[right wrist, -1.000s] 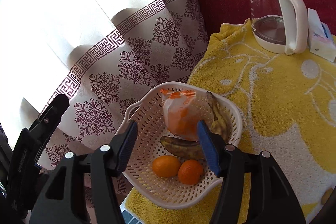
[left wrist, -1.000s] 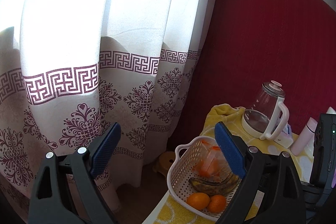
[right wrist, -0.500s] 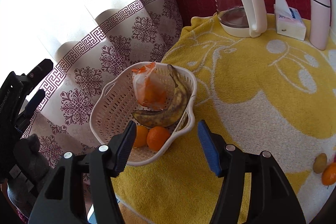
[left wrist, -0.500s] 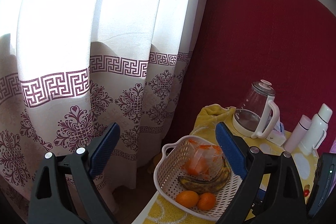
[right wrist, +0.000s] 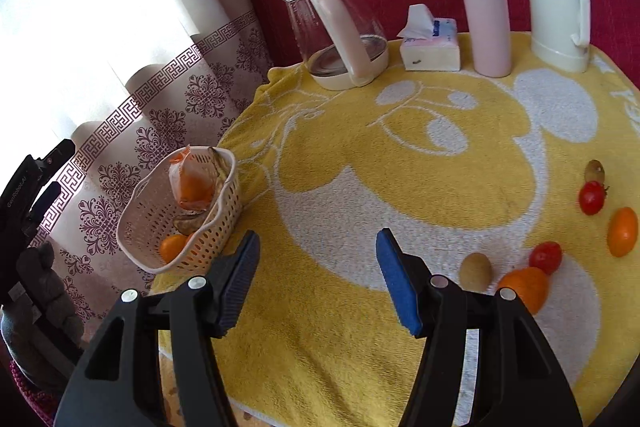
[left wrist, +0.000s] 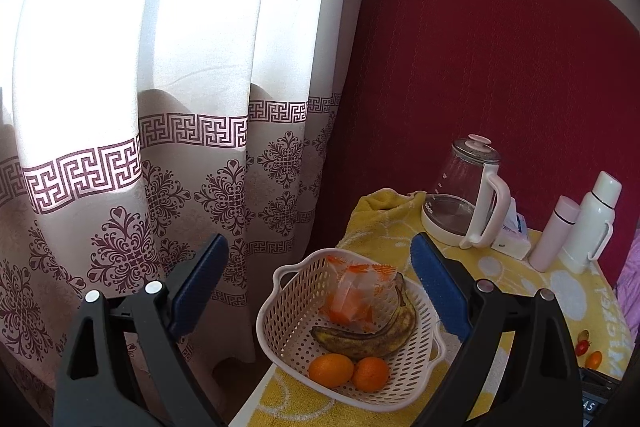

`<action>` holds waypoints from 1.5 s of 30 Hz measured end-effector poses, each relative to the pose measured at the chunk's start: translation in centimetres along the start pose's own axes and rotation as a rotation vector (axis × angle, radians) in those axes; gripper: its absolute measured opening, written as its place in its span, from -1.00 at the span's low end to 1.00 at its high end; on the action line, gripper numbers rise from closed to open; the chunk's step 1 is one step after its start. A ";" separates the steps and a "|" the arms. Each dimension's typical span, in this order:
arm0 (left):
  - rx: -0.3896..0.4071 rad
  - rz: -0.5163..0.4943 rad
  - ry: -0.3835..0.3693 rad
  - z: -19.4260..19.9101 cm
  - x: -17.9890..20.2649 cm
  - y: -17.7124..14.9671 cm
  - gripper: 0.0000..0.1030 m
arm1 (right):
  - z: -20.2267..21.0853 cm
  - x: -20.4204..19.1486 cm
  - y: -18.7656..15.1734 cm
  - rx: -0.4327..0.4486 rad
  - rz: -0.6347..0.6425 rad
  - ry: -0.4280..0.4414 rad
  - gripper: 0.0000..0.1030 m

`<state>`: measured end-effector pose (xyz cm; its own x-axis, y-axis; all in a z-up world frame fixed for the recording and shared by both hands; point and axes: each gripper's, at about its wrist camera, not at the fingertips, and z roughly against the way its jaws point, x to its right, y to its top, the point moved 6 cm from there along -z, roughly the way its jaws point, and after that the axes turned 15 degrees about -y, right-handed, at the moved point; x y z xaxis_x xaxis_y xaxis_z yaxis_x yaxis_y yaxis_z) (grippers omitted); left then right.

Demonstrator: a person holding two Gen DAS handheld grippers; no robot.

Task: Organize fruits
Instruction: 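Move the right tool to an orange on the towel and grasp it, then grasp the brown kiwi with the left tool while the right tool holds the orange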

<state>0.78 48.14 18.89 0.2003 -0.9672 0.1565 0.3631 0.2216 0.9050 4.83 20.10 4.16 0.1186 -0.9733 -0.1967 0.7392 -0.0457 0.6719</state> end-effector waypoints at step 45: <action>-0.317 -0.354 -0.345 -5.5 19.7 -12.8 0.75 | 1.6 19.6 -5.0 -0.001 -0.139 -0.259 -0.21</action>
<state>5.05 26.88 8.20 -0.2710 -0.9620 0.0338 0.6193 -0.1473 0.7712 2.37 0.92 -1.93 -0.1571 -0.9827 -0.0981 0.7375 -0.1829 0.6501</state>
